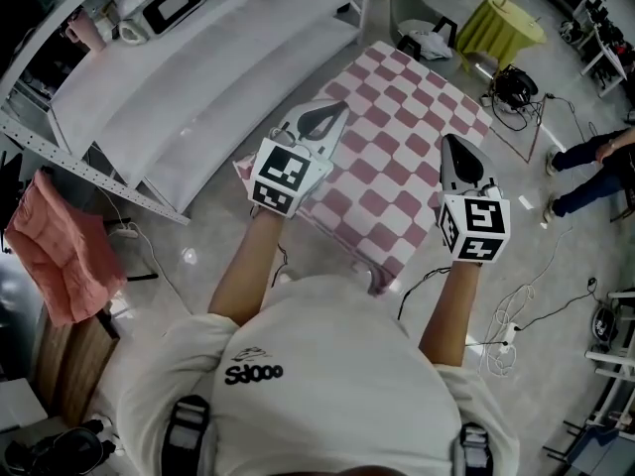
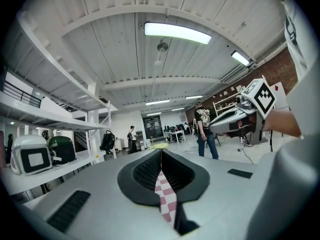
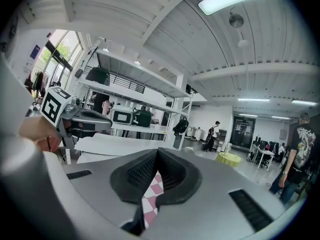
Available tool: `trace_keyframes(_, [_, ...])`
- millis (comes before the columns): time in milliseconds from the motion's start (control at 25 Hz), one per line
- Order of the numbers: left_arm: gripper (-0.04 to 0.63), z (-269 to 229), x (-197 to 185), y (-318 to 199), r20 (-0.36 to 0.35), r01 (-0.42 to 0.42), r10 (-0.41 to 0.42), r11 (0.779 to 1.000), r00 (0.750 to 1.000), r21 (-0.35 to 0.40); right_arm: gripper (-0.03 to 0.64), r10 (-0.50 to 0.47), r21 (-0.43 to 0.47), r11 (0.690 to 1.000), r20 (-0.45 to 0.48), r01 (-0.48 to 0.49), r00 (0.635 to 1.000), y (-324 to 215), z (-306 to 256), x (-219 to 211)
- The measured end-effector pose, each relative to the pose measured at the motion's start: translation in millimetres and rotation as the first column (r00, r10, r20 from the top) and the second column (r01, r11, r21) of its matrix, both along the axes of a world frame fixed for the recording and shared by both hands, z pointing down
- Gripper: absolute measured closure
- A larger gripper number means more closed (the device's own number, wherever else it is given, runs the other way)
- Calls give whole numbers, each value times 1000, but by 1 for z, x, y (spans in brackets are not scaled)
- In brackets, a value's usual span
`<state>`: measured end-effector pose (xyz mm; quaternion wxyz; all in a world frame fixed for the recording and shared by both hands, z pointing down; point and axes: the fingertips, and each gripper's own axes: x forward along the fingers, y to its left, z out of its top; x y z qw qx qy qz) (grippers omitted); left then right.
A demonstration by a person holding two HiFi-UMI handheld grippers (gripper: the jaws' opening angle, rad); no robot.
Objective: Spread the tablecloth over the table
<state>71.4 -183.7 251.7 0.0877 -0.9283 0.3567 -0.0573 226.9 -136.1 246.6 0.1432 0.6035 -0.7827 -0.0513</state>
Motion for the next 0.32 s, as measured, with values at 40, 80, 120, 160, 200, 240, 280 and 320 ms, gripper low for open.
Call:
trace_keyframes(40, [565,1,-1,0,0,2,-2,1000,1000,-2,595,-2,-1,1000,0,2,1000,0,1,0])
trace_keyframes(80, [565,2,-1,-1,0,4,-4,1000,1000,-5,595,-5,-3,1000,0,5,1000,-1,2,-1])
trace_keyframes(120, [565,3,-1,-1,0,6,-6,1000,1000,-7,595,-6,-6,1000,0,6,1000,-1,4,-1])
trace_keyframes(160, [565,4,-2,-2,0,7,-7,1000,1000,-9,595,-6,-8,1000,2,6,1000,-2,5,-1])
trace_keyframes(200, [565,5,-2,-2,0,8,-8,1000,1000,-10,595,-5,-9,1000,5,5,1000,-2,7,-1])
trace_keyframes(240, [566,6,-2,-2,1,8,-8,1000,1000,-11,595,-4,-10,1000,7,4,1000,-3,7,-1])
trace_keyframes(280, [565,6,-3,-3,2,9,-9,1000,1000,-11,595,-4,-11,1000,10,4,1000,-4,8,-1])
trace_keyframes(320, [565,6,-3,-3,2,10,-10,1000,1000,-12,595,-3,-11,1000,12,3,1000,-4,9,-1])
